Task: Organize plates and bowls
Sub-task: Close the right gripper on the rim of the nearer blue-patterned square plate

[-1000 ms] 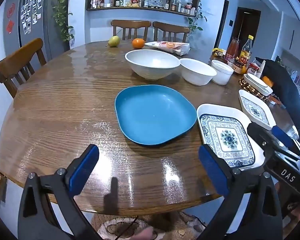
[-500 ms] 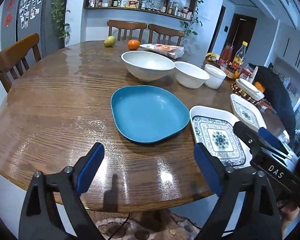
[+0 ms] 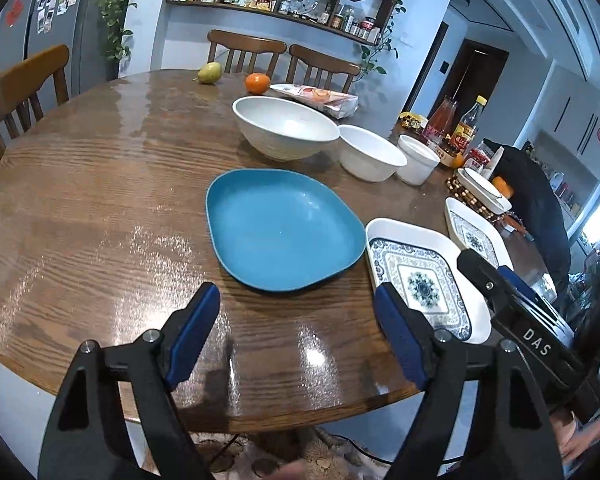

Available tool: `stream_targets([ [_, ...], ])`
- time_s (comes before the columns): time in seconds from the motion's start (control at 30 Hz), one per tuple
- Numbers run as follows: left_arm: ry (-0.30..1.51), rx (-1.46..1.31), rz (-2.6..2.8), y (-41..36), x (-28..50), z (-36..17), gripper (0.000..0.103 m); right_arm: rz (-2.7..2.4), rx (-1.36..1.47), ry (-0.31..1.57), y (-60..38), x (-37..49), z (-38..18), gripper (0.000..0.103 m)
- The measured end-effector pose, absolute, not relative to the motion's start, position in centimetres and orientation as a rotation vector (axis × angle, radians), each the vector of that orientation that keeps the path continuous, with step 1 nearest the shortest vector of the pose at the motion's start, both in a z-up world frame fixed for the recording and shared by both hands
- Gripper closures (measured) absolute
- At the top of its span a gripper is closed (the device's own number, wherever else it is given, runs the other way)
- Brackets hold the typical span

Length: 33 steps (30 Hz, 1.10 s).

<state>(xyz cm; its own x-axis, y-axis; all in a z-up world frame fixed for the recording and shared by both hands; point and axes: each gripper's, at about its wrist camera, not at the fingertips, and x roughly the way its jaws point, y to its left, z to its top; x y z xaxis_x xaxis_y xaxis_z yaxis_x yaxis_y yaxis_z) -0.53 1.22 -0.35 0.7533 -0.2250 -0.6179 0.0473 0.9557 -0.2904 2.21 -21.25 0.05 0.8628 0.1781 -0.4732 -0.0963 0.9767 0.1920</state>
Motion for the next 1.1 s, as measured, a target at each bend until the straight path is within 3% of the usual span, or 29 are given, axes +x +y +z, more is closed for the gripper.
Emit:
stream_targets([
  [0.17,0.711,-0.355,-0.198,2.0,0.6,0.5,0.025,0.091,0.174,0.506,-22.5,2.3,0.4,0.021],
  [0.27,0.698,-0.368,-0.205,2.1,1.4,1.2,0.035,0.075,0.190,0.501,-23.4,2.4,0.6,0.032],
  [0.53,0.718,-0.316,-0.221,0.6,4.6,1.9,0.055,0.074,0.238,0.533,-24.7,2.9,-0.4,0.033],
  [0.87,0.873,-0.320,-0.106,1.8,7.5,-1.1,0.052,0.066,0.238,0.549,-24.9,2.3,-0.7,0.033],
  [1.1,0.868,-0.243,0.028,3.5,8.3,-1.6,0.049,0.066,0.240,0.559,-25.2,1.7,-1.0,0.033],
])
